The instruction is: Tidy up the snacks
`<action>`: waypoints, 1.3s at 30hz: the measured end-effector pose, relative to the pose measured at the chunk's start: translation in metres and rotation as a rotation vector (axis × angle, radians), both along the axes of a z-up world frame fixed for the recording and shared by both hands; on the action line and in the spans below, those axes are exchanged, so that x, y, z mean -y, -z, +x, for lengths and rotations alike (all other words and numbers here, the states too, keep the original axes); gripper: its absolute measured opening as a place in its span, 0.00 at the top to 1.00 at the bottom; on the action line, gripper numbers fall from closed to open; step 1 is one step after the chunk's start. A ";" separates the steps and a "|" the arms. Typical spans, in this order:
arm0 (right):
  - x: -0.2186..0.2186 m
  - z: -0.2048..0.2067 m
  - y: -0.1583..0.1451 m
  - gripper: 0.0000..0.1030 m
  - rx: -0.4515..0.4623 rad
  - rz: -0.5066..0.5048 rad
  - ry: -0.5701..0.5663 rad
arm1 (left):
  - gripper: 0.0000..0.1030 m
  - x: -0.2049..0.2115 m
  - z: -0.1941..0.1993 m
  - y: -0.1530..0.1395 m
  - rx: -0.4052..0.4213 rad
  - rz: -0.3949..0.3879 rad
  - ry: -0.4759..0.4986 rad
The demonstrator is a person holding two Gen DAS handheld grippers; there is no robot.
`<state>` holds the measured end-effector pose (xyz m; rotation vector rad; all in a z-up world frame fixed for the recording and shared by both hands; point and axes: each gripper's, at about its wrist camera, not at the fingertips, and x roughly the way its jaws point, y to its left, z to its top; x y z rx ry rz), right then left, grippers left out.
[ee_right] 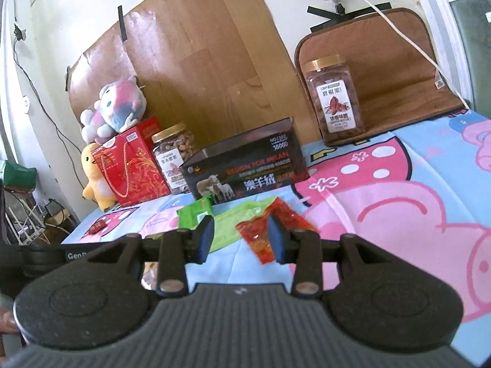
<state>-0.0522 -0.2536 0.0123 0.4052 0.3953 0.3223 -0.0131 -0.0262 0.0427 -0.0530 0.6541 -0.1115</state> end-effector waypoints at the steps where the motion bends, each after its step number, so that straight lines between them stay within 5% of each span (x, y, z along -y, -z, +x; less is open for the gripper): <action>1: -0.002 0.000 0.001 0.59 -0.003 -0.002 -0.002 | 0.49 -0.002 -0.001 0.002 -0.001 0.004 -0.007; 7: -0.009 -0.001 0.006 0.59 -0.009 -0.016 -0.015 | 0.48 -0.014 -0.003 0.009 0.033 0.027 -0.030; 13: -0.008 0.003 0.011 0.59 -0.021 -0.014 0.002 | 0.45 -0.038 -0.011 0.016 0.152 0.004 -0.026; 23: -0.015 0.013 0.021 0.59 -0.055 -0.034 -0.022 | 0.45 -0.100 0.001 0.017 0.172 -0.001 -0.176; 31: -0.057 0.029 0.013 0.59 -0.067 -0.106 -0.182 | 0.45 -0.129 0.017 0.029 0.114 -0.116 -0.221; 39: -0.147 0.052 0.008 0.30 0.035 -0.358 -0.411 | 0.45 -0.139 0.019 0.033 0.088 -0.178 -0.206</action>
